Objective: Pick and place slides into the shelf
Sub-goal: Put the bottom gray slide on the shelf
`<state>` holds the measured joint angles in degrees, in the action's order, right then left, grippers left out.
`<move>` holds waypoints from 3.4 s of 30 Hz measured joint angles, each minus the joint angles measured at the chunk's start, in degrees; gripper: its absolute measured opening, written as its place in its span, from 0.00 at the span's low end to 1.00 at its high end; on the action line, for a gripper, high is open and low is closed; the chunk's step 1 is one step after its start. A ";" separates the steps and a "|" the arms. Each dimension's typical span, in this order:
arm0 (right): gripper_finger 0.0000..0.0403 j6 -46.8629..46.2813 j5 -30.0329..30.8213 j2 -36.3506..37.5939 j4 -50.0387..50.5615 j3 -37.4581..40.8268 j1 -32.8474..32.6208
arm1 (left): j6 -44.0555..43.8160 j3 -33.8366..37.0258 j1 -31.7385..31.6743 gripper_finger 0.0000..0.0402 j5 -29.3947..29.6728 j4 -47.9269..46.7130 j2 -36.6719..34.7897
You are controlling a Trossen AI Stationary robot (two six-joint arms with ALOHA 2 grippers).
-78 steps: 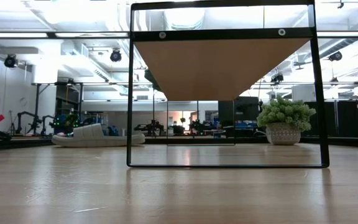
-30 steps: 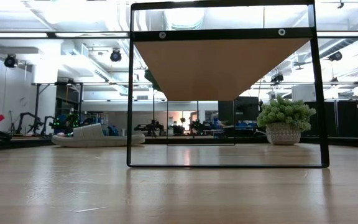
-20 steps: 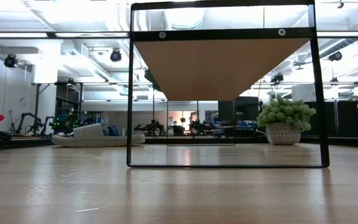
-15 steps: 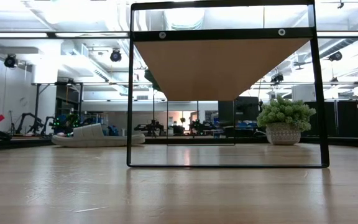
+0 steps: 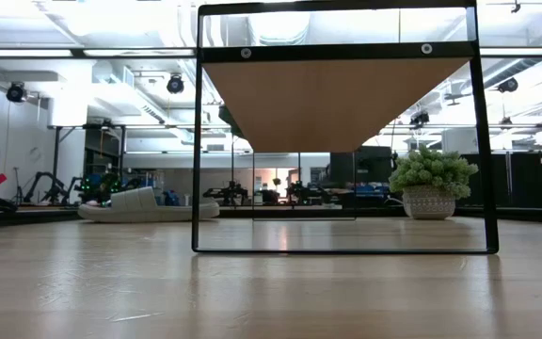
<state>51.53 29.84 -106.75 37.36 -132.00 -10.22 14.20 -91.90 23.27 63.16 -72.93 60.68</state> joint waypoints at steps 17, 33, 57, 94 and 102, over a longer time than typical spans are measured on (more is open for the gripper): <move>0.16 -14.54 4.44 3.15 2.98 0.07 1.14 | -0.50 -0.07 -0.04 0.10 8.06 1.12 5.27; 0.20 -21.14 9.70 4.69 16.19 0.15 1.11 | -0.82 -0.04 -0.04 0.09 15.42 1.44 5.46; 0.18 -52.68 -10.36 21.20 17.26 11.38 2.38 | -8.54 8.37 -0.07 0.09 21.37 4.08 6.36; 0.53 -114.69 -13.57 41.41 -29.15 55.63 5.92 | -9.36 9.62 -0.07 0.09 26.90 3.46 17.31; 0.59 -120.46 -15.53 41.41 -28.32 55.65 6.16 | -9.36 9.57 -0.07 0.09 26.88 3.48 20.43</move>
<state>-68.93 14.32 -65.34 9.03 -76.36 -4.05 4.84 -82.33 23.20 90.04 -69.44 81.11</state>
